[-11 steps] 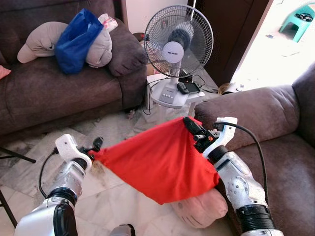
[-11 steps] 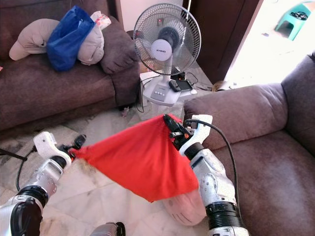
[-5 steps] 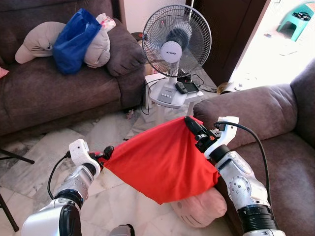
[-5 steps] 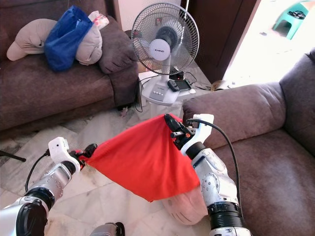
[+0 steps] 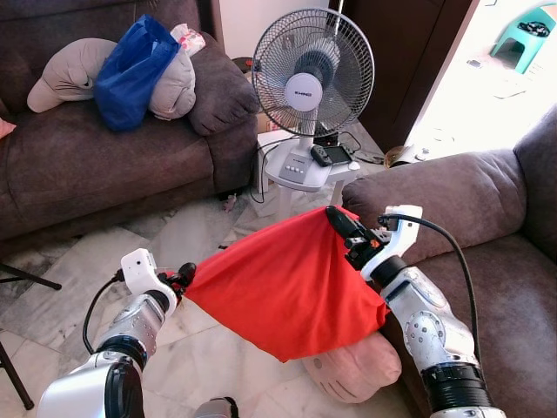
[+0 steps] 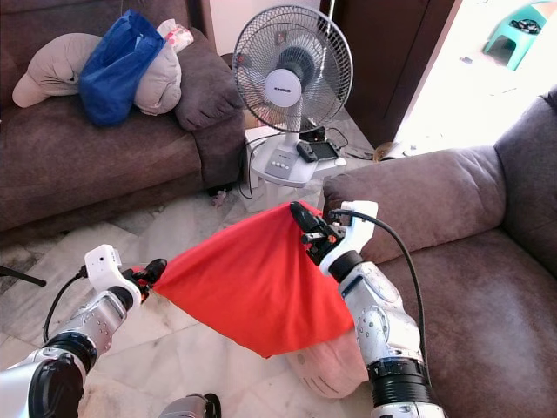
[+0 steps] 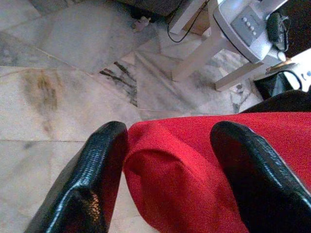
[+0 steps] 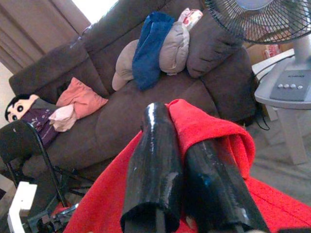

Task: Move the pillow to the sofa from floor

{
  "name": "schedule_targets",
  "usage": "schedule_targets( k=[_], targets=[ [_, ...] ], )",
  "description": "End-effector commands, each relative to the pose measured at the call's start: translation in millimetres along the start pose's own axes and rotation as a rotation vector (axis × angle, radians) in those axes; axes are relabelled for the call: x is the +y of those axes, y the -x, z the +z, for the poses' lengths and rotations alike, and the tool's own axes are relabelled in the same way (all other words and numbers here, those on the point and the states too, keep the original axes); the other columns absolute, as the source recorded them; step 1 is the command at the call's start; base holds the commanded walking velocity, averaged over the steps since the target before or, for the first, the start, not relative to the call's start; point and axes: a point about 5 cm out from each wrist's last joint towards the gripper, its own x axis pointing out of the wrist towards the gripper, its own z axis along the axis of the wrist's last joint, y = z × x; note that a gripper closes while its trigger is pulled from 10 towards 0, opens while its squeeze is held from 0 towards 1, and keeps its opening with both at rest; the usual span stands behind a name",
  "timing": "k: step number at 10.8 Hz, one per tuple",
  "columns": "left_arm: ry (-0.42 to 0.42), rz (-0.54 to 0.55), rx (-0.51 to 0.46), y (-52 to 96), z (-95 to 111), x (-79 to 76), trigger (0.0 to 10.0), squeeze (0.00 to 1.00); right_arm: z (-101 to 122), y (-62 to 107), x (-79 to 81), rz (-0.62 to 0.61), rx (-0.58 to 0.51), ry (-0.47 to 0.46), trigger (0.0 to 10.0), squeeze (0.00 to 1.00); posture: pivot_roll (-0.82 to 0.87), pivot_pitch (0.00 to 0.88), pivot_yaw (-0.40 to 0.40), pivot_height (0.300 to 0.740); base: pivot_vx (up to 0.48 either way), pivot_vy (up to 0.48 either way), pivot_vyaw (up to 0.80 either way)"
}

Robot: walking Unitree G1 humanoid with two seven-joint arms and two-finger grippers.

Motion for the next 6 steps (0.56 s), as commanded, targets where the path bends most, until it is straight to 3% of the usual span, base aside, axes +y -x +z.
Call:
schedule_targets(
  k=[1, 6],
  targets=[
    [-0.016, 0.024, 0.017, 2.1, -6, 5.1, 0.0, 0.0, 20, 0.3, 1.3, 0.008, -0.076, 0.037, 10.0, 0.0, 0.01, 0.06, -0.064, 0.74, 0.0, 0.0, 0.0],
    [-0.055, 0.081, -0.007, 5.1, -2, 15.1, 0.0, 0.0, 20, -0.9, 1.1, -0.001, -0.075, 0.041, 10.0, 0.0, 0.01, 0.056, -0.061, 0.74, 0.0, 0.0, 0.0]
  ],
)
